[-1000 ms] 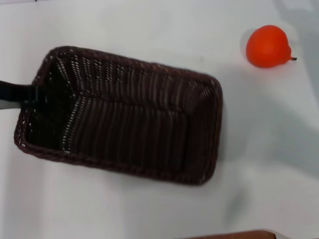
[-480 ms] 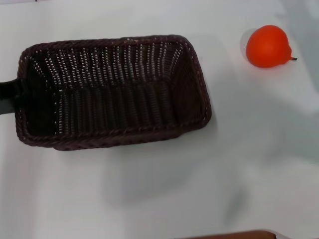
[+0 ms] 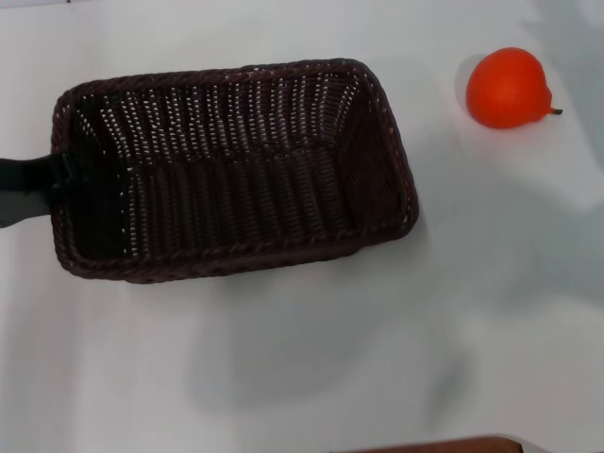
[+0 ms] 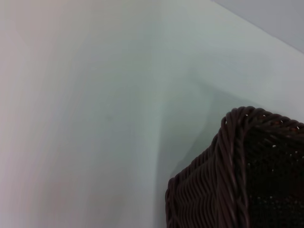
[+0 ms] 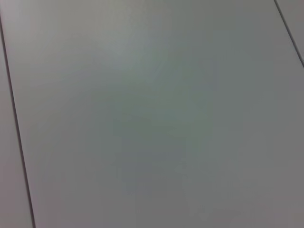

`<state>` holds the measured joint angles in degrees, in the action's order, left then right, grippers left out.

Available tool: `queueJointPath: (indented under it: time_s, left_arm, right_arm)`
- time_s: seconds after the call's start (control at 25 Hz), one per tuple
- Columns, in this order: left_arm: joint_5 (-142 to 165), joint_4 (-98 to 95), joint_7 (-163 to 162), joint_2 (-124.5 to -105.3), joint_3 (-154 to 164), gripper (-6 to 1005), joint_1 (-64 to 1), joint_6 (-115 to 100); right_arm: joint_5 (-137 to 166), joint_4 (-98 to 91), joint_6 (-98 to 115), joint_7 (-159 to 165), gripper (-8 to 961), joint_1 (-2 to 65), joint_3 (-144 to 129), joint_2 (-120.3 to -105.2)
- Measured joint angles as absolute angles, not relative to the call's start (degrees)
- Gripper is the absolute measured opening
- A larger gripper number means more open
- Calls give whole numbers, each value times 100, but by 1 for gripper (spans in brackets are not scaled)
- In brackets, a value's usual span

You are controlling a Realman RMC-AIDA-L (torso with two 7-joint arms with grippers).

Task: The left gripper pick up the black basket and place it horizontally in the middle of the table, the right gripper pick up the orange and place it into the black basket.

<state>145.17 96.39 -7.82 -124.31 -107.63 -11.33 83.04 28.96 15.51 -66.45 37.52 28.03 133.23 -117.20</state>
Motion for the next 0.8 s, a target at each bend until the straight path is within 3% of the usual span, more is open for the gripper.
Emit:
queueJointPath:
  time_s: [0.52, 0.64, 0.8]
  left_arm:
    - [14147, 9615, -763, -12418, -10791, 172, -840, 8189]
    - [14106, 9639, -709, -12407, -10884, 423, -830, 8285]
    - [13881, 9629, -437, -12402, -11164, 595, -849, 8417]
  right_arm:
    - [2875, 1573, -6695, 3769, 912, 2737, 13259, -11812]
    - [2867, 1592, -6698, 3770, 912, 2729, 13273, -11855]
    - [2865, 1602, -6698, 3767, 911, 2718, 13298, -11886]
